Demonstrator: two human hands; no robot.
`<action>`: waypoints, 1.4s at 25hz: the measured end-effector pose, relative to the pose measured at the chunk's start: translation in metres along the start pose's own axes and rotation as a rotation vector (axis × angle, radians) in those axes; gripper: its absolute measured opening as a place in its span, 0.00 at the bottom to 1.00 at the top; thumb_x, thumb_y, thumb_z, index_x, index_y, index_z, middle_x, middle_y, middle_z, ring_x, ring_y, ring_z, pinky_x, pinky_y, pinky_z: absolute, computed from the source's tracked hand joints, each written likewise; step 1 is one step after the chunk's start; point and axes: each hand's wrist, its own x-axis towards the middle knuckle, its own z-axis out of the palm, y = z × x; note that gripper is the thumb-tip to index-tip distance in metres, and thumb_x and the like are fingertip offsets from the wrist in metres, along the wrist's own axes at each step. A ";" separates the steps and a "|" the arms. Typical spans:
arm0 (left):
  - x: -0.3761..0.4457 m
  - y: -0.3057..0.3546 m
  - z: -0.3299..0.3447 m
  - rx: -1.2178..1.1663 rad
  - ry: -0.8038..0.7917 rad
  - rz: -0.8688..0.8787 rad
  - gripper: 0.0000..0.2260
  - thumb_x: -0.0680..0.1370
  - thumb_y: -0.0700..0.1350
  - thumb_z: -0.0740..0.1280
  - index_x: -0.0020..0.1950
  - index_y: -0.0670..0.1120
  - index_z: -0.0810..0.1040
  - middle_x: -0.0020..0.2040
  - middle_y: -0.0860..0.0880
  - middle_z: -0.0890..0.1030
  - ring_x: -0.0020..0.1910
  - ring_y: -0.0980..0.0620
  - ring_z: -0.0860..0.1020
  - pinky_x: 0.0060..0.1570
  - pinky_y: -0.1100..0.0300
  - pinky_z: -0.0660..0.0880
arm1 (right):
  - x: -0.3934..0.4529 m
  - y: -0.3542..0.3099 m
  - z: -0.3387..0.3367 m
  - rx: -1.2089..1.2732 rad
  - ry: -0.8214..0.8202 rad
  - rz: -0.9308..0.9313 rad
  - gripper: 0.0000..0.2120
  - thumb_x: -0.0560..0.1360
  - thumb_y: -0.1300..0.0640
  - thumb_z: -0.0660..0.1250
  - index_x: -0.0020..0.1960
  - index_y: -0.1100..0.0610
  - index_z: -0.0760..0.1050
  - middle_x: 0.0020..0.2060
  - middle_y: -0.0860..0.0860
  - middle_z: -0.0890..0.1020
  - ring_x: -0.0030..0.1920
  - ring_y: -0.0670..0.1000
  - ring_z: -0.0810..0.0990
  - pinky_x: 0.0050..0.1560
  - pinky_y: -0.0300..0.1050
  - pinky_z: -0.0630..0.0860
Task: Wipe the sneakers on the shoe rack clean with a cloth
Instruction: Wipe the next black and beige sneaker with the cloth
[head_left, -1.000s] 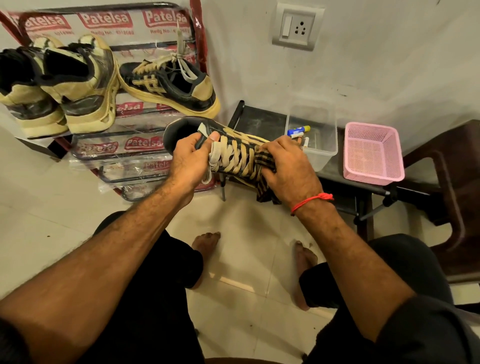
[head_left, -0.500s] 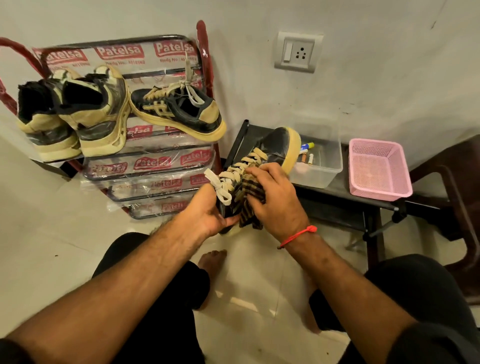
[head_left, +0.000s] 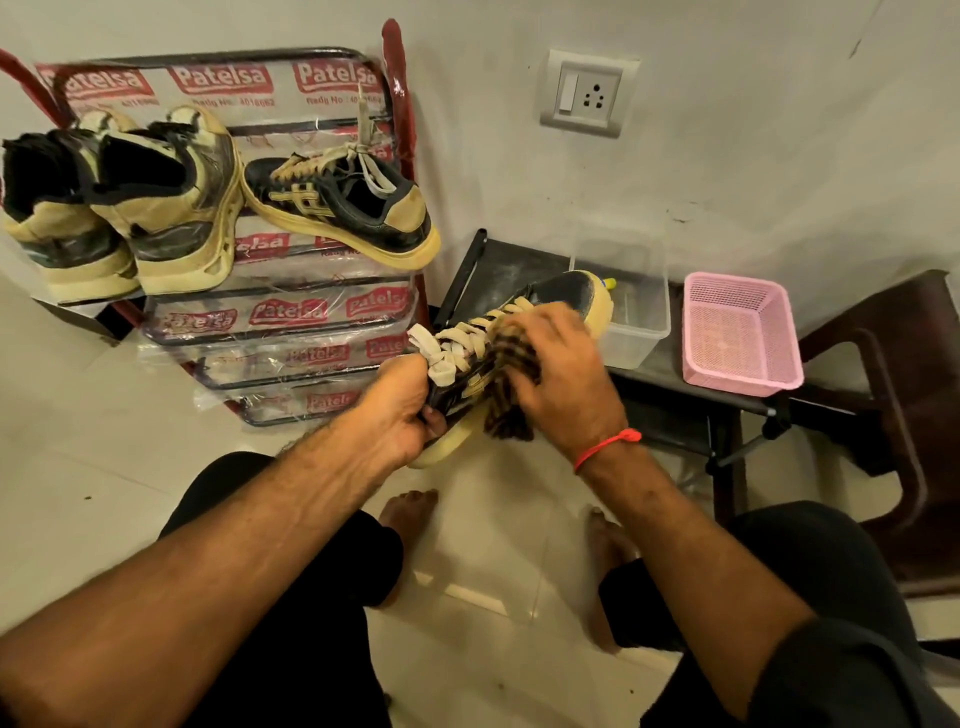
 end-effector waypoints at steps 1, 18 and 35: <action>-0.001 0.002 0.000 -0.010 0.000 0.020 0.08 0.80 0.41 0.64 0.48 0.52 0.80 0.37 0.54 0.80 0.33 0.57 0.76 0.18 0.71 0.57 | 0.007 0.015 -0.010 -0.067 0.064 0.105 0.16 0.72 0.60 0.69 0.60 0.62 0.77 0.54 0.58 0.76 0.58 0.57 0.74 0.64 0.54 0.74; 0.001 0.006 -0.006 -0.032 -0.042 -0.045 0.10 0.81 0.41 0.62 0.43 0.50 0.78 0.31 0.54 0.78 0.26 0.59 0.75 0.16 0.71 0.57 | -0.012 -0.018 0.006 0.023 -0.084 -0.110 0.18 0.74 0.54 0.62 0.59 0.62 0.77 0.55 0.58 0.77 0.58 0.55 0.74 0.65 0.50 0.72; 0.013 0.011 -0.018 0.090 -0.025 0.092 0.07 0.81 0.42 0.64 0.51 0.50 0.81 0.40 0.51 0.79 0.32 0.58 0.72 0.17 0.70 0.57 | 0.005 0.035 -0.018 -0.043 0.104 0.021 0.16 0.74 0.57 0.65 0.59 0.62 0.78 0.53 0.58 0.76 0.56 0.56 0.74 0.60 0.48 0.73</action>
